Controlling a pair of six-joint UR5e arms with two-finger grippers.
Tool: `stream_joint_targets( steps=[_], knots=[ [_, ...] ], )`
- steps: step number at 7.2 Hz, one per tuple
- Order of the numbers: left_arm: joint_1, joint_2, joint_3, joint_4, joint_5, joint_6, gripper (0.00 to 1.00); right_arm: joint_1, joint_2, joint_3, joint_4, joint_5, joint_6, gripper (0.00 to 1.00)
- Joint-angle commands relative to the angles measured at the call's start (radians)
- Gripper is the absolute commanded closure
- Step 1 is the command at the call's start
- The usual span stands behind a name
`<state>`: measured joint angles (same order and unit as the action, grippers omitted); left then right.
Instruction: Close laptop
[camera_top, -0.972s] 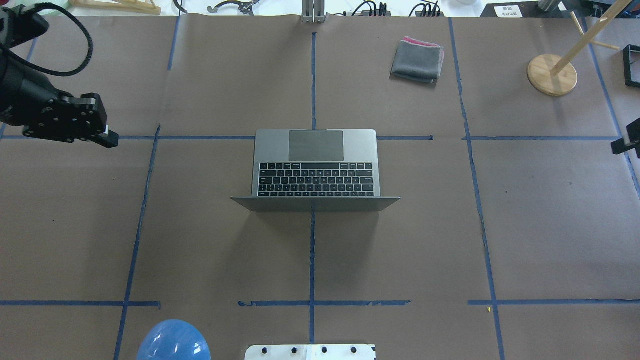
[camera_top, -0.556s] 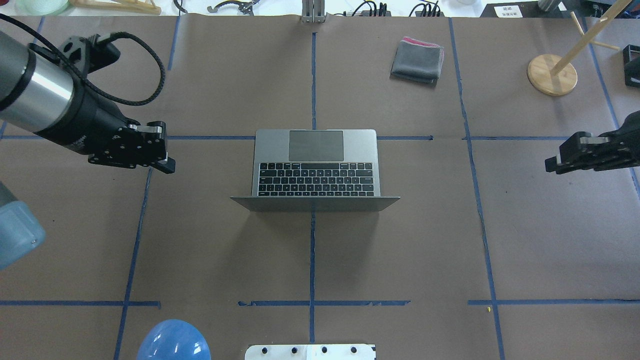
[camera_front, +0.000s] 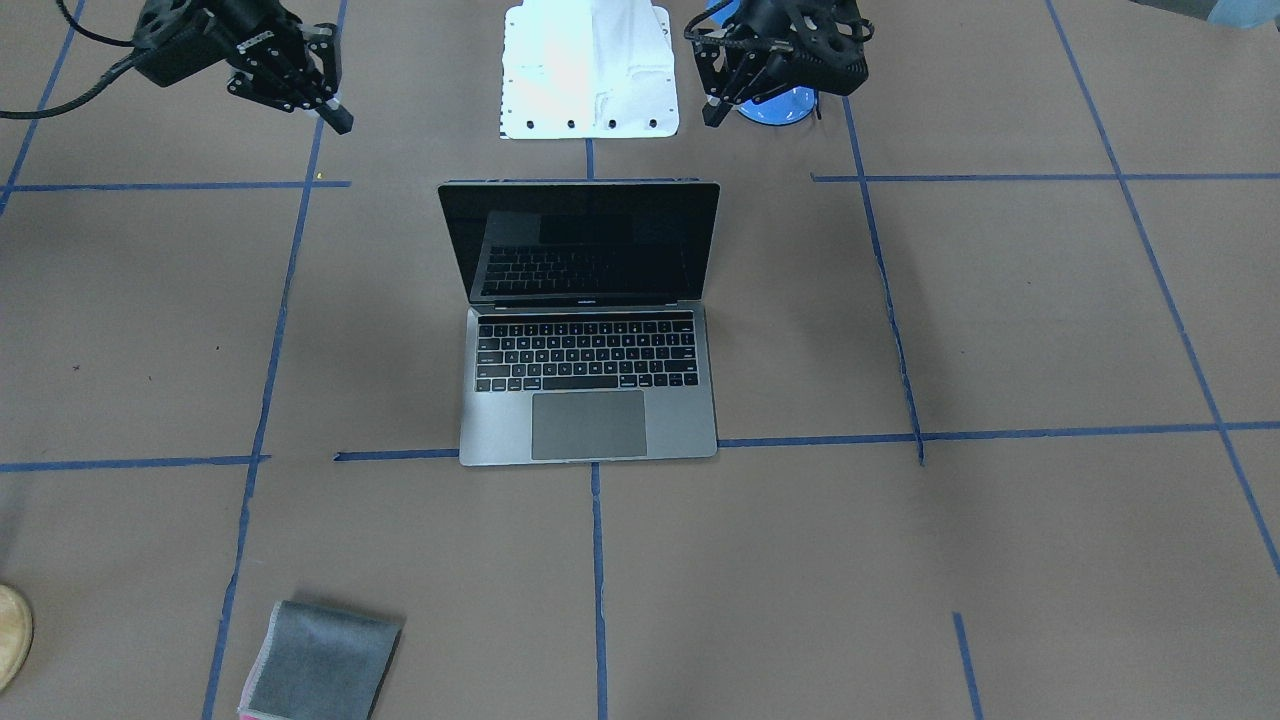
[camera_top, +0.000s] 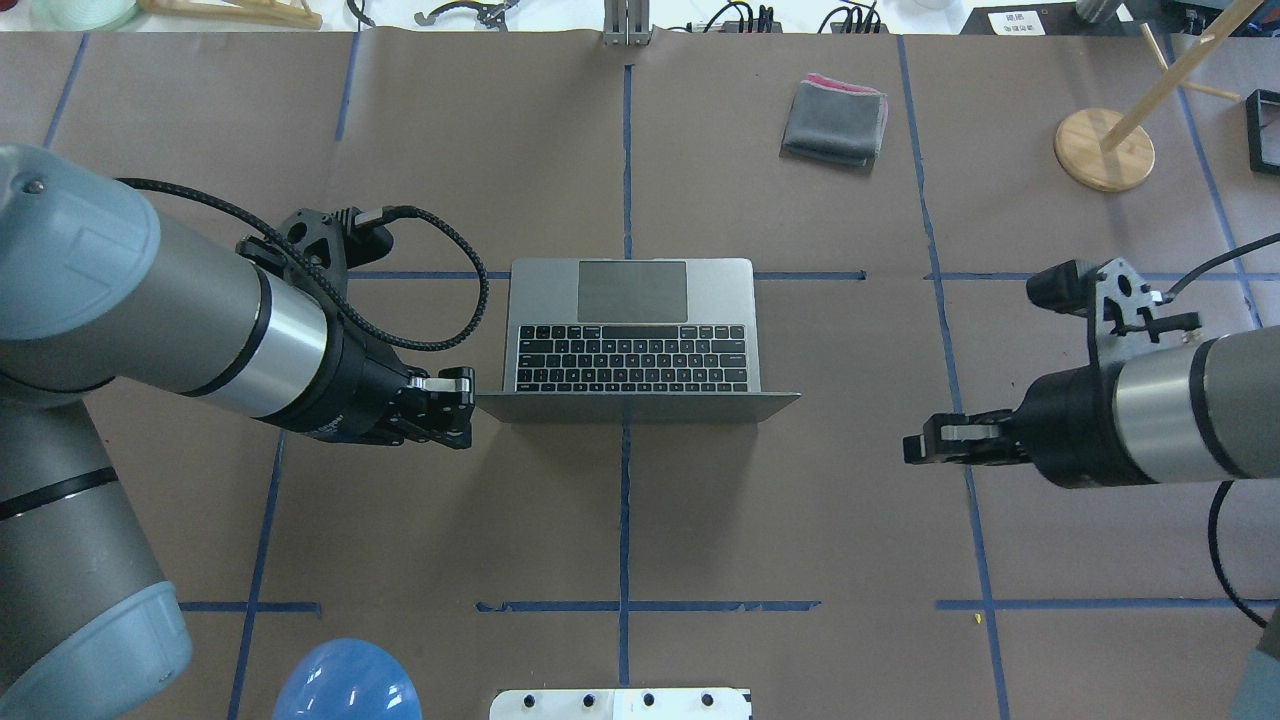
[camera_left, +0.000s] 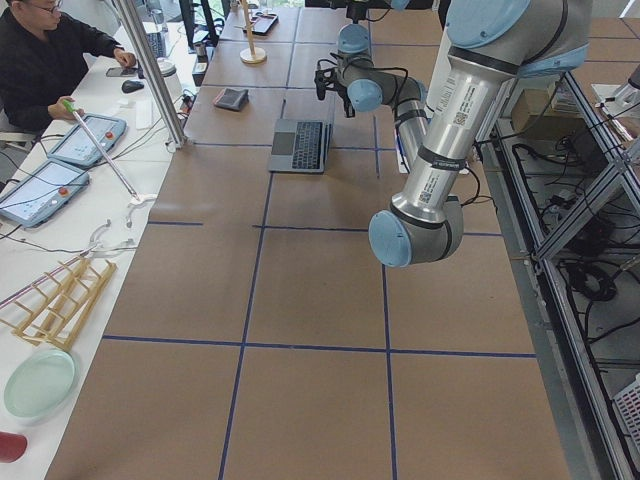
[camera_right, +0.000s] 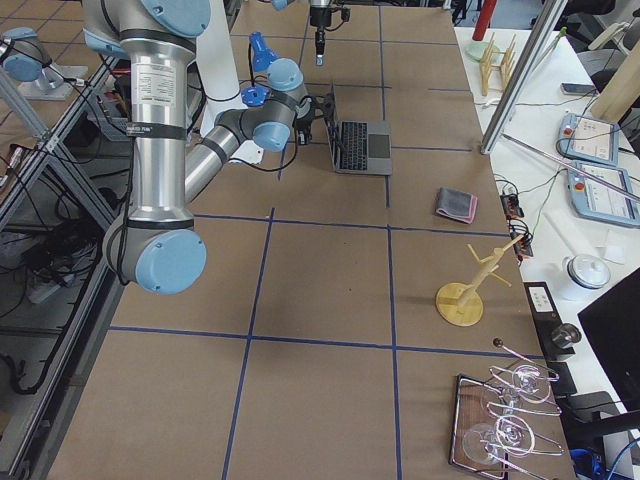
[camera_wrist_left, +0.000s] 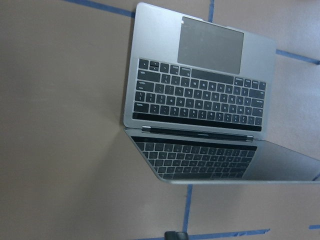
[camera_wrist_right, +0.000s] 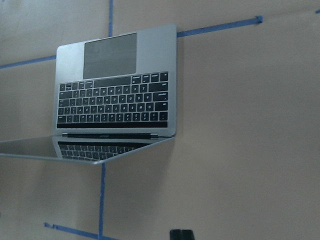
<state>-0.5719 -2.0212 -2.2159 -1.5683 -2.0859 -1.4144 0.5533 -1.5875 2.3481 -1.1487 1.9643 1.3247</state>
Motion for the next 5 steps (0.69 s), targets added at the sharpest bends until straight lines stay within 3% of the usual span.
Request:
stream_joint_targets(
  steps=[1,2,5],
  knots=[
    [0.108,-0.005,0.004,-0.001,0.103,-0.033,1.0,-0.264,0.081,0.0,-0.02,-0.286,0.053,1.0],
    [0.165,-0.007,0.015,-0.001,0.168,-0.037,1.0,-0.347,0.128,-0.007,-0.085,-0.408,0.053,1.0],
    [0.196,-0.046,0.088,0.001,0.242,-0.026,1.0,-0.374,0.374,-0.119,-0.291,-0.461,0.053,1.0]
  ],
)
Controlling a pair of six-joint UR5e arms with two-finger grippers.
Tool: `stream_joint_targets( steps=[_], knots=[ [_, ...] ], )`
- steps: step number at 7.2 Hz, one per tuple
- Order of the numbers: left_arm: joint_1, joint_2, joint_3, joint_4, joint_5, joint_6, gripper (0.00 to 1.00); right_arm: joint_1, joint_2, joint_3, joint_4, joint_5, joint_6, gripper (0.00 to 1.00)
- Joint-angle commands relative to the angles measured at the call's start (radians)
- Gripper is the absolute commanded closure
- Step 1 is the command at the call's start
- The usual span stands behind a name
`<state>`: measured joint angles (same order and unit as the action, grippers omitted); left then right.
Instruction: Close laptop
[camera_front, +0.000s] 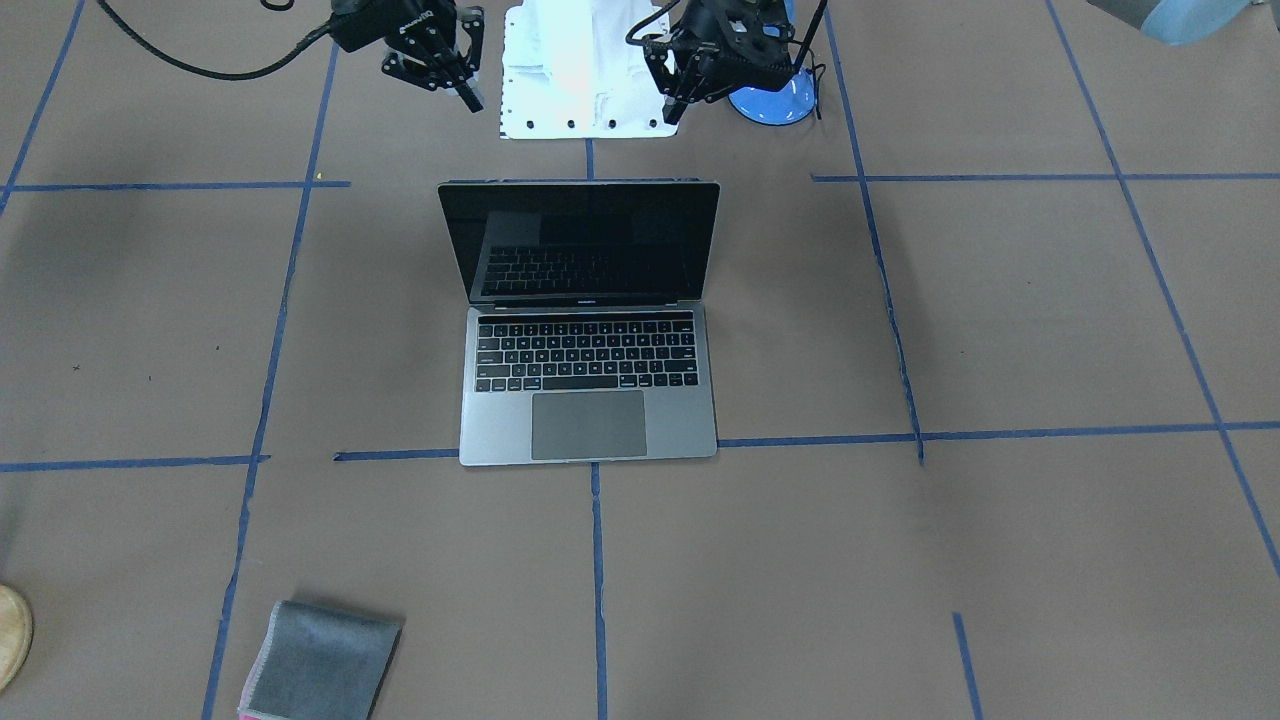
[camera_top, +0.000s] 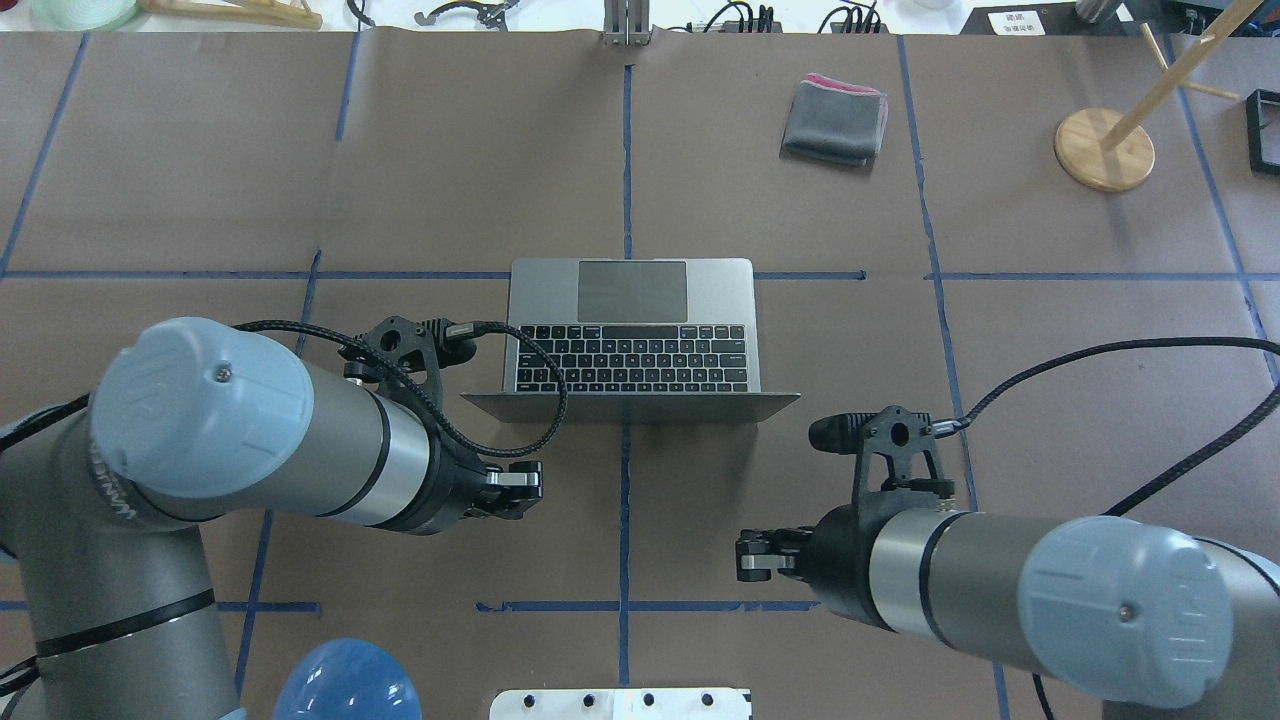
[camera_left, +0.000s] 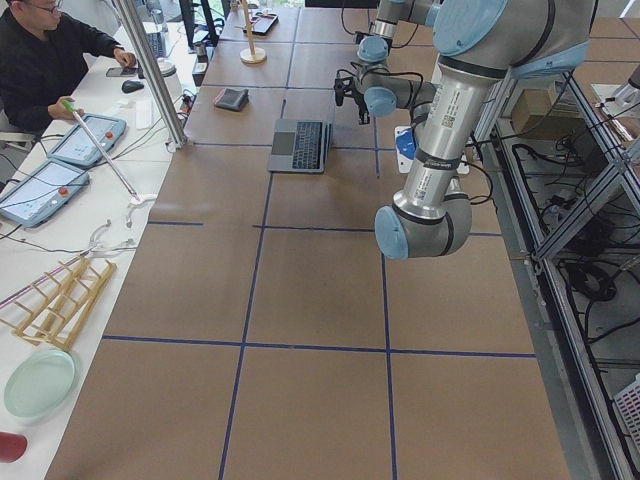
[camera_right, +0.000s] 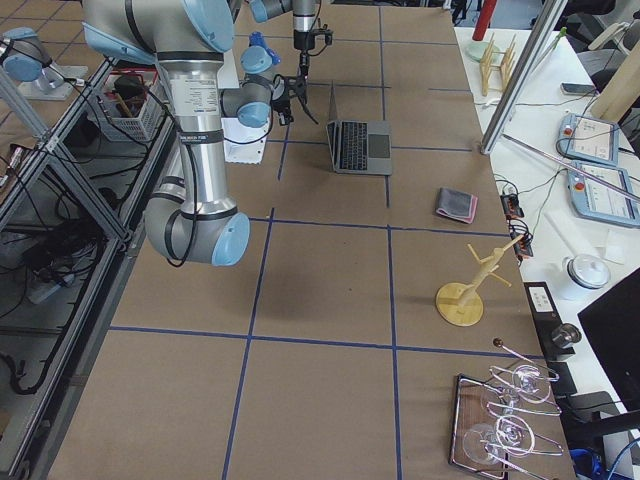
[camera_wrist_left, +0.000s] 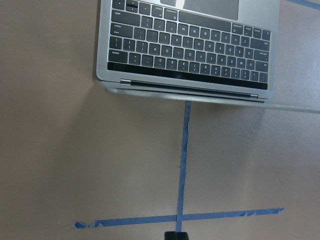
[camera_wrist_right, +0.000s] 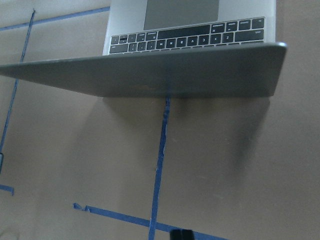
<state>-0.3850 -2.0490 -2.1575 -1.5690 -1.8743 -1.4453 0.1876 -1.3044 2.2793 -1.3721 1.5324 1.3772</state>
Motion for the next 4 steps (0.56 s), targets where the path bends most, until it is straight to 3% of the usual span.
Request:
stream_joint_targets(
  steps=[1,4],
  knots=[
    [0.009,-0.04,0.059,0.009,0.033,0.008,1.0,-0.007,0.105,-0.067,-0.077,-0.049,0.0,1.0],
    [0.008,-0.048,0.083,0.009,0.061,0.036,1.0,0.025,0.112,-0.145,-0.079,-0.138,-0.006,1.0]
  ],
)
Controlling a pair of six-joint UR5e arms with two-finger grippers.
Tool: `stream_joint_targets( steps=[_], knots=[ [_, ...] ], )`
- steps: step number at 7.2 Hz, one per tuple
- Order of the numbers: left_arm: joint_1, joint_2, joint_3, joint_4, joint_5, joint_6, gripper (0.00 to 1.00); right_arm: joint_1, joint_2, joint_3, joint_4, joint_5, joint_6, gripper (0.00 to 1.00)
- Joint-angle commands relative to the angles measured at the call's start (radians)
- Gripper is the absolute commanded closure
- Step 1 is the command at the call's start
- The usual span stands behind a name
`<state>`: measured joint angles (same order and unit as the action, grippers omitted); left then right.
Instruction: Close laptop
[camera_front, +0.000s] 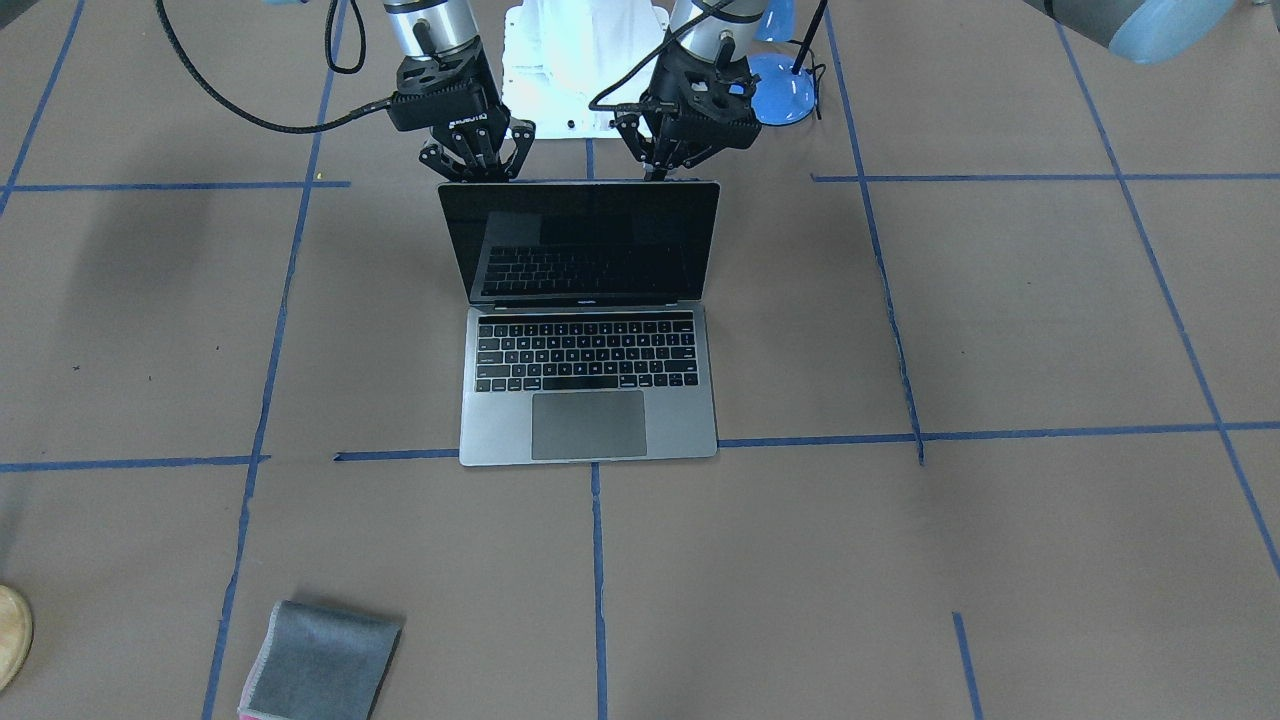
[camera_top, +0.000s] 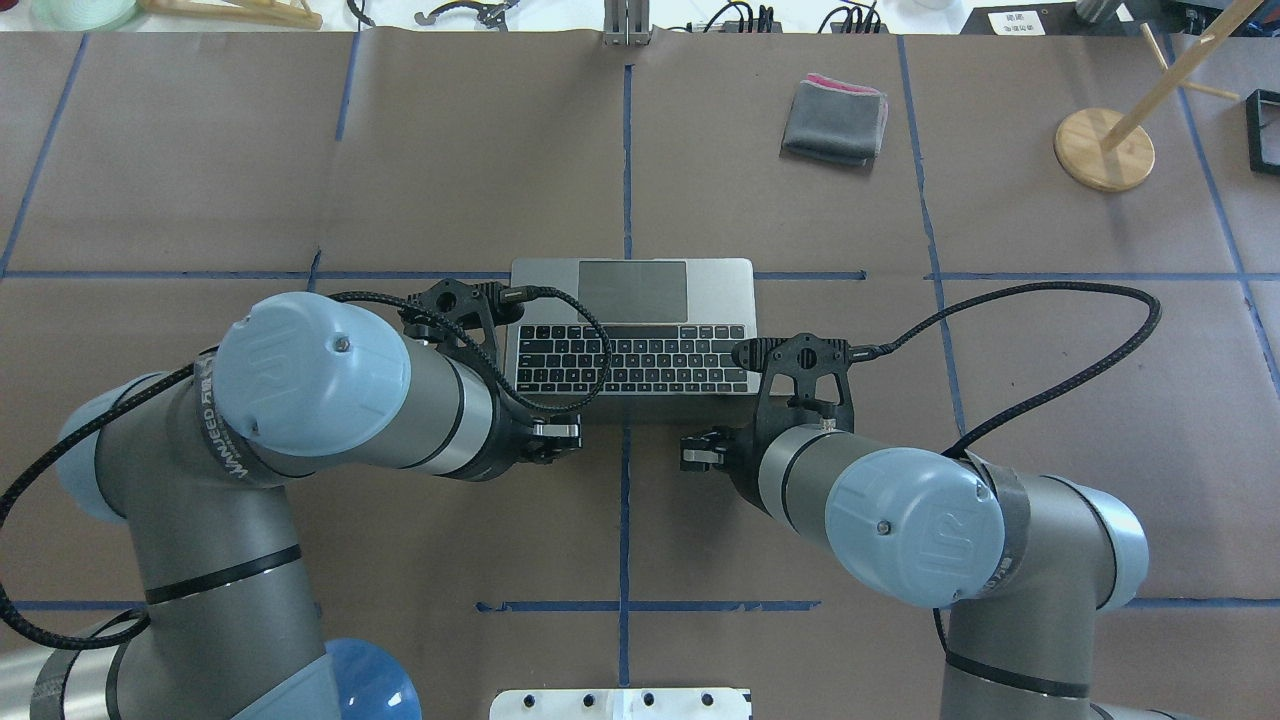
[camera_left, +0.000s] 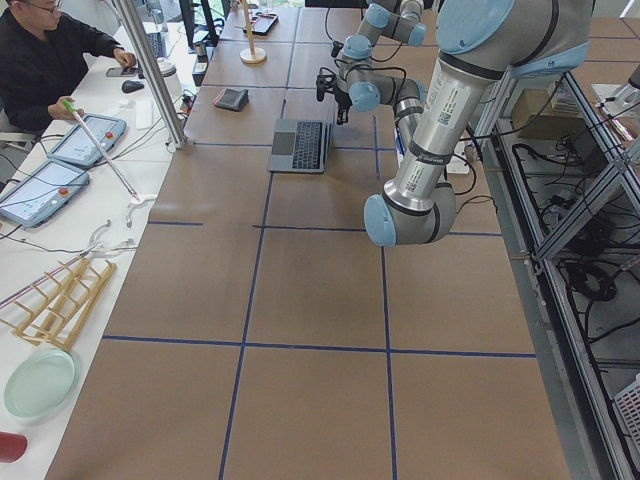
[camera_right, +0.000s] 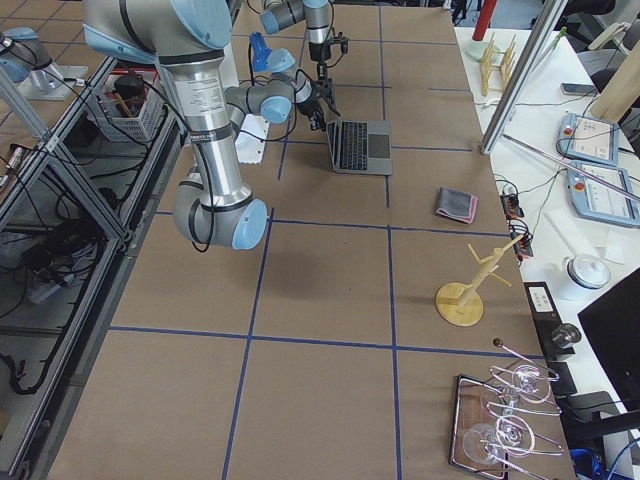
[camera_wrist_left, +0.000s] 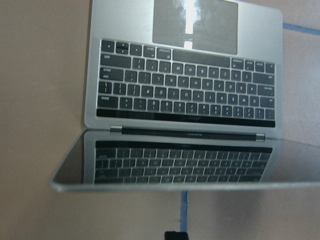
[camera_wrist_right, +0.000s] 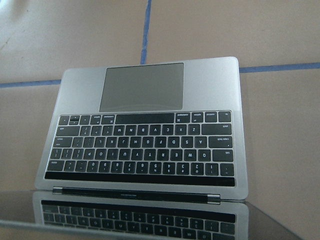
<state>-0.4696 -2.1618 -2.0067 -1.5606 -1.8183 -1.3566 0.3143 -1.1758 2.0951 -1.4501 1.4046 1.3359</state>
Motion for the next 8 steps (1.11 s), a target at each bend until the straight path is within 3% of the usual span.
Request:
stream_joint_targets(
  steps=[1,5,8],
  knots=[
    [-0.049,-0.012,0.023,-0.006,-0.003,0.02,1.0,0.052,0.036,-0.039,0.001,0.029,-0.012,1.0],
    [-0.083,-0.076,0.1,-0.013,-0.007,0.024,1.0,0.163,0.12,-0.185,0.013,0.109,-0.073,1.0],
    [-0.115,-0.156,0.31,-0.12,-0.006,0.059,1.0,0.183,0.131,-0.213,0.014,0.122,-0.084,1.0]
  ],
)
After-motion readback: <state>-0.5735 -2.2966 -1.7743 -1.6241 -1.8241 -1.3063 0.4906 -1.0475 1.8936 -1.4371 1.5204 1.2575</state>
